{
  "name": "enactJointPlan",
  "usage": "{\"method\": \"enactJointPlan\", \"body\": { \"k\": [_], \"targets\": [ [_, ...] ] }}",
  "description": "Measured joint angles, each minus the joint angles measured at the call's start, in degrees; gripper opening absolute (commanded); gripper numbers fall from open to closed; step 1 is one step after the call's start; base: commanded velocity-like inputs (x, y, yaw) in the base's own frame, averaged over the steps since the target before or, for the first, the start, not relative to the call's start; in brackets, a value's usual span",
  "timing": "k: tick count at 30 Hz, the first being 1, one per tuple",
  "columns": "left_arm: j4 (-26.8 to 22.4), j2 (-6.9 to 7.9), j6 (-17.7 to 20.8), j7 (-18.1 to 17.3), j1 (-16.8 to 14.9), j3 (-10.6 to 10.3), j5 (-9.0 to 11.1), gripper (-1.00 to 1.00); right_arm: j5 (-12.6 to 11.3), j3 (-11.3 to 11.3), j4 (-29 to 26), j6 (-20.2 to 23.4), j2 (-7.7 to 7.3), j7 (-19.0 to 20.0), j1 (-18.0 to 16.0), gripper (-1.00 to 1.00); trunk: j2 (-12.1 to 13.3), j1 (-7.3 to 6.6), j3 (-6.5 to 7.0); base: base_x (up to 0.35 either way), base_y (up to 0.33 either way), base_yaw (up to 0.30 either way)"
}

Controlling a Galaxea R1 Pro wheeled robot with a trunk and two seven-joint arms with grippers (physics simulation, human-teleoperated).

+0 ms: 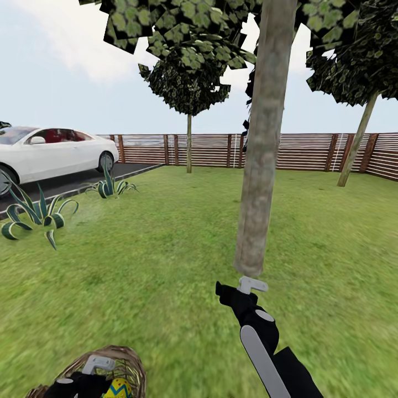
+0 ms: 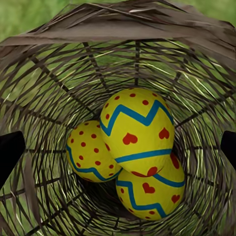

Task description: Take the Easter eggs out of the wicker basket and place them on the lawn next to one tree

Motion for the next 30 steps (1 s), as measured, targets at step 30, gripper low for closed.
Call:
{"method": "enactJointPlan", "body": {
  "k": [30],
  "targets": [
    [-0.4,0.23,0.3,-0.6,-0.1,0.0,0.5,1.00,0.0,0.9,0.0,-0.1,-0.05,0.0,0.0,1.00,-6.0,3.30,-2.69,0.000,0.000,0.000]
  ]
}}
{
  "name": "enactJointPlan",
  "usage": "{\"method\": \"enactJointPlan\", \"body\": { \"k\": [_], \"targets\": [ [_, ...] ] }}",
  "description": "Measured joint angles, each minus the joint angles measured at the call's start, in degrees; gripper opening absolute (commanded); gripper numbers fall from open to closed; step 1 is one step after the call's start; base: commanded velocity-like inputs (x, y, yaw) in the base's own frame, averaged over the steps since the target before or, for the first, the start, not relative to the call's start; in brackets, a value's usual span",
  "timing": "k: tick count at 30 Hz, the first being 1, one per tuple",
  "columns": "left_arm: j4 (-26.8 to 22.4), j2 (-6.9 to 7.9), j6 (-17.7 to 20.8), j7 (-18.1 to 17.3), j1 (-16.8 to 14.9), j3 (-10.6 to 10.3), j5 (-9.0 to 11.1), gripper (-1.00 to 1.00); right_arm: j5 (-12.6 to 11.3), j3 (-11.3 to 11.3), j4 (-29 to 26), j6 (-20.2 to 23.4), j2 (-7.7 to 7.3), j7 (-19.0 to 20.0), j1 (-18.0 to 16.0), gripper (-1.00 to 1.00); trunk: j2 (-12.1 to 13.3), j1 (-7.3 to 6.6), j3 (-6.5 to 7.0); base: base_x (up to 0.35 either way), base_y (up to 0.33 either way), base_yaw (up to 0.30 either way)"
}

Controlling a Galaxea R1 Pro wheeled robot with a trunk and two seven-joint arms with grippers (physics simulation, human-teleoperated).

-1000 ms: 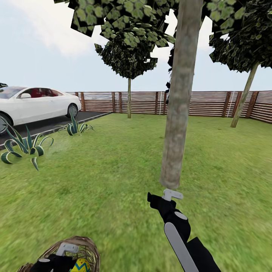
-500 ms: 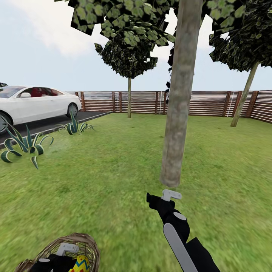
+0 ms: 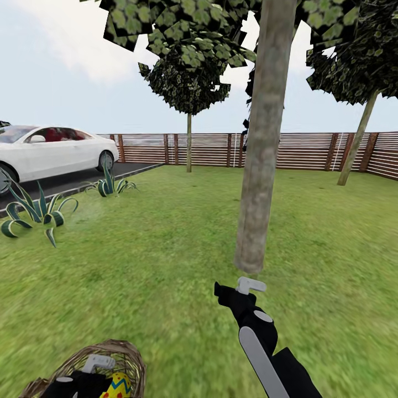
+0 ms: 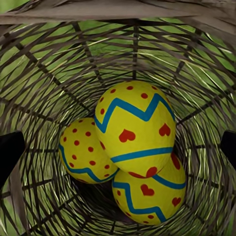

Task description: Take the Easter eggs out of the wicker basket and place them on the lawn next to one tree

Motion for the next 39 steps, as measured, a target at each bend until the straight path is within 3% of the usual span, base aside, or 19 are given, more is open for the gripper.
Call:
{"method": "enactJointPlan", "body": {
  "k": [3,14,21,28,39],
  "targets": [
    [0.0,0.09,0.1,0.0,-0.1,0.0,0.0,1.00,0.0,0.0,0.0,0.0,-0.01,0.0,0.0,1.00,-1.2,0.66,-0.54,0.000,0.000,0.000],
    [-0.8,0.36,0.4,-0.1,-0.1,0.1,0.1,1.00,0.0,0.0,0.0,0.0,0.05,0.0,0.0,1.00,-1.2,0.67,-0.54,0.000,0.000,0.000],
    [-1.7,0.38,0.6,-0.2,-0.1,0.1,0.1,1.00,0.0,0.8,0.0,0.0,0.04,0.0,0.0,1.00,-4.0,2.20,-1.80,0.000,0.000,0.000],
    [-1.8,0.38,0.6,-0.2,-1.0,0.1,0.1,1.00,0.0,1.0,0.0,0.0,0.05,0.0,0.0,1.00,-4.0,2.20,-1.80,0.000,0.000,0.000],
    [-1.9,0.38,0.6,-0.7,-1.4,0.1,0.1,1.00,0.0,1.1,0.0,0.0,0.04,0.0,0.0,1.00,-8.4,4.61,-3.77,0.000,0.000,0.000]
  ]
}}
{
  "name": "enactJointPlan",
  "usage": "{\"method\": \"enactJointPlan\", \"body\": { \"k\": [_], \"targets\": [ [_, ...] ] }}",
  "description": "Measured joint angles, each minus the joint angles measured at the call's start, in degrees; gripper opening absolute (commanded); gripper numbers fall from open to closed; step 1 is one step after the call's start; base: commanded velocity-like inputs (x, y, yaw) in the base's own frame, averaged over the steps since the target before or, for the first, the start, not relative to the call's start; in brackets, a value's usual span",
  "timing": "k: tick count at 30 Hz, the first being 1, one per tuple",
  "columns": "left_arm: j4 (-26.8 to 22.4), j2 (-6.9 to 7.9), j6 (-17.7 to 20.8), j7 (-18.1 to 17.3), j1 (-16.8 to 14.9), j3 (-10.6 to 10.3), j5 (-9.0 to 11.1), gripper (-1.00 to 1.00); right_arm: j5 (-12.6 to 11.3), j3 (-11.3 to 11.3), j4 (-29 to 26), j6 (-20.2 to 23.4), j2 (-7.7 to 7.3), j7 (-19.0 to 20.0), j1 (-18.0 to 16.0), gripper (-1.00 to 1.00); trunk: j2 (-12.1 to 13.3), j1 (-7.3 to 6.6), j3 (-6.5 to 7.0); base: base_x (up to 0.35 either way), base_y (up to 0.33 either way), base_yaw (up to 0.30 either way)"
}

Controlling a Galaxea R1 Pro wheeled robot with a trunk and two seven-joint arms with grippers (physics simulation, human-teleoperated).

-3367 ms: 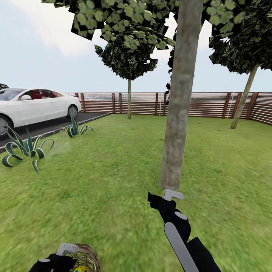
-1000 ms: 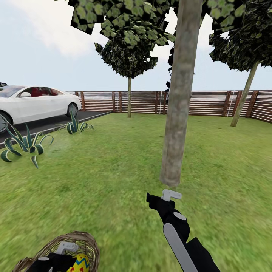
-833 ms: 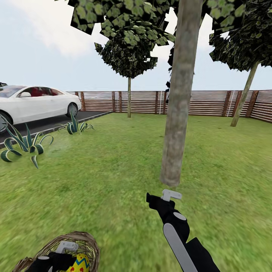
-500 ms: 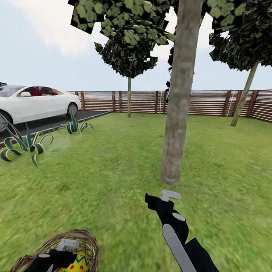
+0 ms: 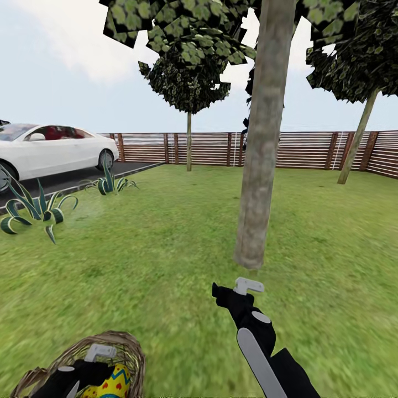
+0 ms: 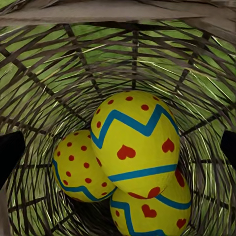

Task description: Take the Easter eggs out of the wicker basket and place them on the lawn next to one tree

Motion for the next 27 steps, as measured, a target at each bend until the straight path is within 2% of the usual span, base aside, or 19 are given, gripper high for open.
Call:
{"method": "enactJointPlan", "body": {
  "k": [13,22,27],
  "targets": [
    [0.0,0.00,-0.1,-0.1,0.0,0.0,0.0,1.00,0.0,0.0,0.0,0.0,0.02,0.0,0.0,1.00,-5.2,2.86,-2.33,0.000,0.000,0.000],
    [0.2,0.02,-0.1,-0.6,-1.8,0.0,0.0,1.00,0.0,0.1,0.0,0.0,0.02,0.0,0.0,1.00,-5.2,2.86,-2.34,0.000,0.000,0.000],
    [0.2,0.11,-0.4,-2.9,-2.4,0.0,-0.1,1.00,0.0,0.1,0.0,0.0,0.02,0.0,0.0,1.00,-7.2,3.96,-3.23,0.000,0.000,0.000]
  ]
}}
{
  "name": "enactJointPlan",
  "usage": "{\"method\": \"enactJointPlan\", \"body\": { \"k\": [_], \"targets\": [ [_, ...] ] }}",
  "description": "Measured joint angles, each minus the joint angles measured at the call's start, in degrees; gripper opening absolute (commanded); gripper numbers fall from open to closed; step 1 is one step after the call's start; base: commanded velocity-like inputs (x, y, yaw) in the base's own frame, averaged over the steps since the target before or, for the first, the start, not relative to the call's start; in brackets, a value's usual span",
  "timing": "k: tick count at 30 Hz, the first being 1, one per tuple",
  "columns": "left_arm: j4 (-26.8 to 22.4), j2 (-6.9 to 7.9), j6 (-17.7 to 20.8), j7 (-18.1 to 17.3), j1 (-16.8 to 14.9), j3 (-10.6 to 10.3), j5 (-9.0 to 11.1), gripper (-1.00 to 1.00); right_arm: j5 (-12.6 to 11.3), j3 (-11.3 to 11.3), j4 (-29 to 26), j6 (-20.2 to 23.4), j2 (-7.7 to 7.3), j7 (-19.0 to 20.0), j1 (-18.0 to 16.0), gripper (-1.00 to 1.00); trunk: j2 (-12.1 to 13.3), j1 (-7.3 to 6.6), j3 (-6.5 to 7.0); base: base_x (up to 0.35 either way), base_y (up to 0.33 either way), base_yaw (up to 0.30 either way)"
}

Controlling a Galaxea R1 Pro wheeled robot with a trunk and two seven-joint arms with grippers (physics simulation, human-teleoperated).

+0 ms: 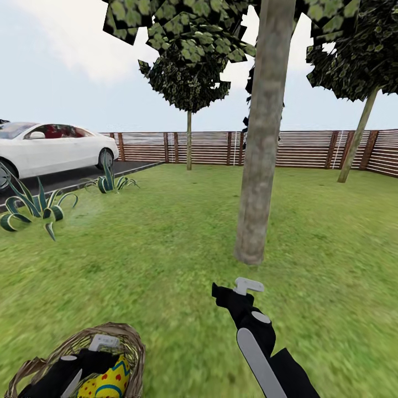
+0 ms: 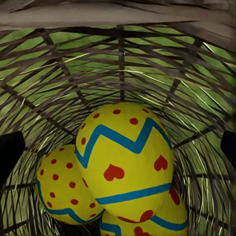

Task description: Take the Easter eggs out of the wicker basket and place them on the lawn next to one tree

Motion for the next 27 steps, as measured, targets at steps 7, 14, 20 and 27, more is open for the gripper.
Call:
{"method": "enactJointPlan", "body": {
  "k": [7,14,20,27],
  "targets": [
    [0.0,0.24,-0.3,-0.7,-0.1,0.0,0.0,1.00,0.0,0.0,0.0,0.0,0.00,0.0,0.0,1.00,-0.8,0.44,-0.36,0.000,0.000,0.000],
    [0.0,0.28,-0.3,-0.7,-0.1,0.0,0.0,1.00,0.0,0.0,0.0,0.0,0.00,0.0,0.0,1.00,-2.4,1.32,-1.08,0.000,0.000,0.000],
    [0.0,0.28,-0.3,-0.8,-0.1,0.0,0.0,1.00,0.0,0.0,0.0,0.0,-0.01,0.0,0.0,1.00,-4.4,2.42,-1.98,0.000,0.000,0.000],
    [0.0,0.33,-0.4,-0.8,-0.1,0.1,0.0,1.00,0.0,0.0,0.0,0.0,0.00,0.0,0.0,1.00,-5.6,3.08,-2.52,0.000,0.000,0.000]
  ]
}}
